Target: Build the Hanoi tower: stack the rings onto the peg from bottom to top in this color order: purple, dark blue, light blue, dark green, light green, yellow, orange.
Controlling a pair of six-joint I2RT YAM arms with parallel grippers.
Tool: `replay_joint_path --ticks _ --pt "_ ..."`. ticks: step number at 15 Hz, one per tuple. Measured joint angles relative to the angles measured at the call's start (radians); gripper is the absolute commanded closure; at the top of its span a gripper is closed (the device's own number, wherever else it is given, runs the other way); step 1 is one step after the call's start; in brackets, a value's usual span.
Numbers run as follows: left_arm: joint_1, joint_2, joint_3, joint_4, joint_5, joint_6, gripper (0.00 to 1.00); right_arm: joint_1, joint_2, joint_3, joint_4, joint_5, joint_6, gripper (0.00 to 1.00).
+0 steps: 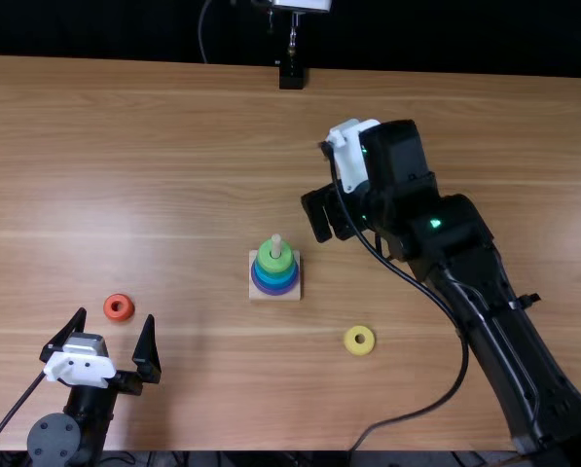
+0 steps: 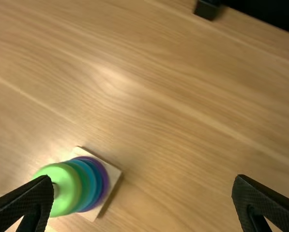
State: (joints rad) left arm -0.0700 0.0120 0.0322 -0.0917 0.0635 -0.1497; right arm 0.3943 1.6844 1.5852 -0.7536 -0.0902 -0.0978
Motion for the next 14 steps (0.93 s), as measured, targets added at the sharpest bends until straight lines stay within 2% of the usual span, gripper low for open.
replay_joint_path --ticks 2,6,10,14 --pt "0.0 0.0 0.0 0.0 0.0 -0.001 0.0 -0.007 -0.061 -0.173 0.087 0.003 0.023 0.0" --pt "0.0 0.0 0.0 0.0 0.0 0.0 0.0 -0.007 -0.209 -0.475 0.185 0.004 0.034 0.0" --pt "0.0 0.0 0.0 0.0 0.0 -0.001 0.0 -0.007 -0.248 -0.675 0.184 0.005 0.037 0.0" --pt "0.0 0.0 0.0 -0.001 0.0 -0.001 0.0 -0.006 -0.252 -0.775 0.195 0.005 0.037 0.0"
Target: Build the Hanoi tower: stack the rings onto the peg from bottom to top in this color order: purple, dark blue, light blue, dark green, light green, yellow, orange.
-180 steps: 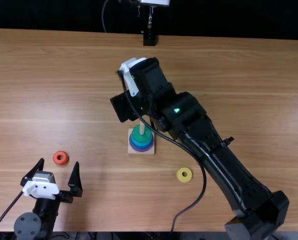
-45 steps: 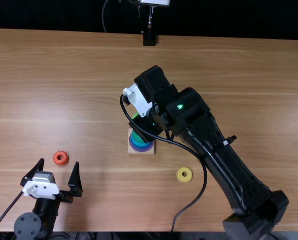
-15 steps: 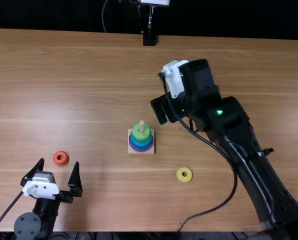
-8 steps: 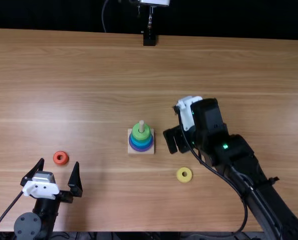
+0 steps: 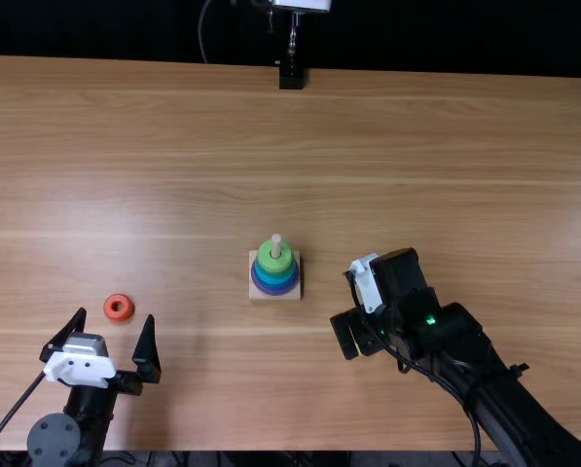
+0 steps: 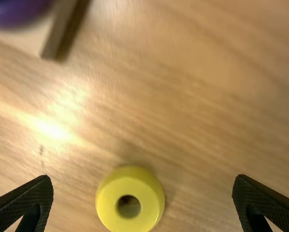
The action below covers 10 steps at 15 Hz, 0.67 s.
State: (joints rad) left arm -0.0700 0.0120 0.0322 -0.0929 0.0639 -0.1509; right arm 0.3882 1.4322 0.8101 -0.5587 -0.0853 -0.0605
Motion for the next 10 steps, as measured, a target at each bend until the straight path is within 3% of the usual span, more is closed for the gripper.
replay_joint_path --ticks 10 --pt "0.0 0.0 0.0 0.001 0.0 0.001 0.0 0.024 0.0 -0.038 0.005 0.0 0.004 0.0"
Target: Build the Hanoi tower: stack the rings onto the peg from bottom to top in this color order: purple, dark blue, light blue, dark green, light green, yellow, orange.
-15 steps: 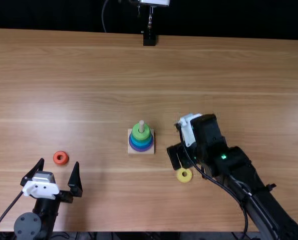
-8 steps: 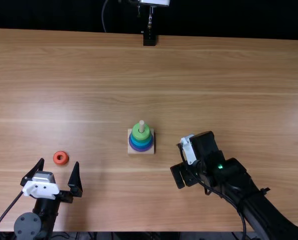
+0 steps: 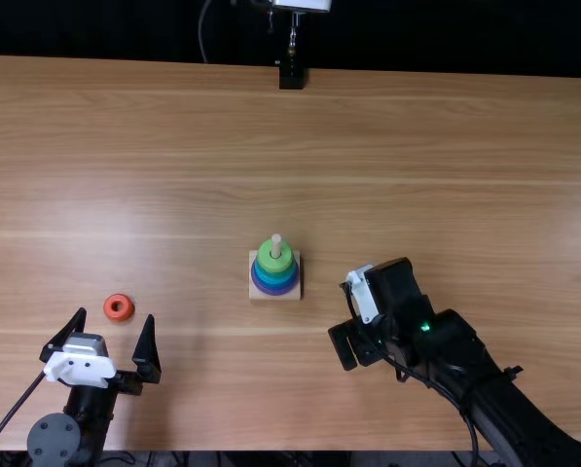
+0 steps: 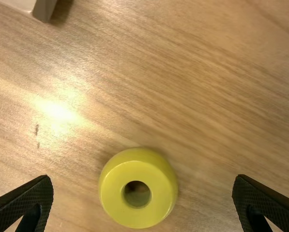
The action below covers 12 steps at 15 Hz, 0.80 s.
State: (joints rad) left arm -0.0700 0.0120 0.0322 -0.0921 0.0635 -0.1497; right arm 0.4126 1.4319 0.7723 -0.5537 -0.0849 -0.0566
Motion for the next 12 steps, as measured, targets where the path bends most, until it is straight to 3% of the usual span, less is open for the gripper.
replay_joint_path --ticks 2,6,12 --pt "0.0 0.0 0.0 0.0 0.0 0.0 0.0 0.0 0.0 0.0 0.0 0.0 -0.001 0.0" --pt "0.0 0.0 0.0 0.0 0.0 0.0 0.0 0.0 0.0 0.0 0.0 0.0 -0.04 0.0" --pt "0.0 0.0 0.0 0.0 0.0 -0.001 0.0 0.0 0.021 0.0 0.0 0.0 -0.05 0.0"
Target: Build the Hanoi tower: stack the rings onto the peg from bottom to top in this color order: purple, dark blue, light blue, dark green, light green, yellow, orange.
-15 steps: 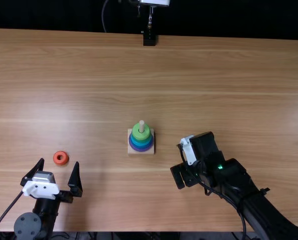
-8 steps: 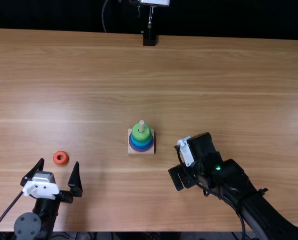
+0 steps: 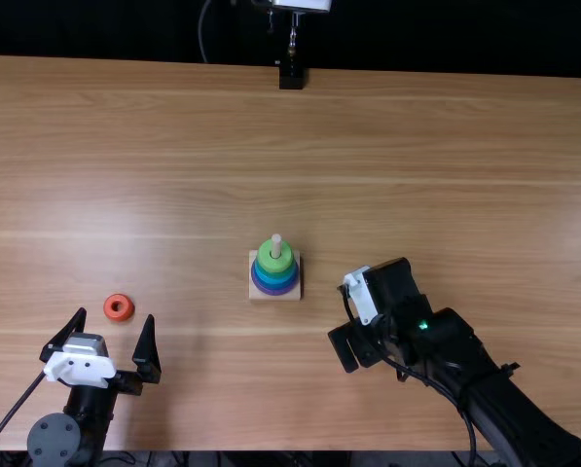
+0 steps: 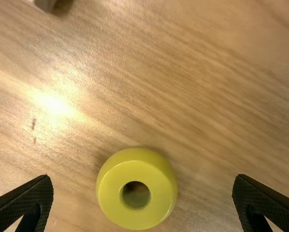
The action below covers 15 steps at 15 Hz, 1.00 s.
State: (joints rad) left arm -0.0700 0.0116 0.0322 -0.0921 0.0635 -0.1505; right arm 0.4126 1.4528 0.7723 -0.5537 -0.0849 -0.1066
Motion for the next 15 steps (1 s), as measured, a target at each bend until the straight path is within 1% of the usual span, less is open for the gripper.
replay_joint_path --ticks 7,11,13,14,15 --pt "0.0 0.0 0.0 0.0 0.0 0.0 0.0 0.02 0.048 0.002 0.001 0.003 -0.001 0.0" --pt "0.0 0.0 0.0 0.0 0.0 0.0 0.0 0.033 0.069 0.004 -0.001 0.007 -0.008 0.0" --pt "0.0 0.0 0.0 0.0 0.0 0.0 0.0 0.033 0.069 0.006 0.0 0.007 -0.013 0.0" --pt "0.0 0.0 0.0 0.0 0.0 0.0 0.0 0.033 0.072 0.006 0.0 0.007 -0.023 0.0" --pt "0.0 0.0 0.0 0.0 0.0 0.0 0.0 0.033 0.077 0.006 0.0 0.013 -0.035 0.0"
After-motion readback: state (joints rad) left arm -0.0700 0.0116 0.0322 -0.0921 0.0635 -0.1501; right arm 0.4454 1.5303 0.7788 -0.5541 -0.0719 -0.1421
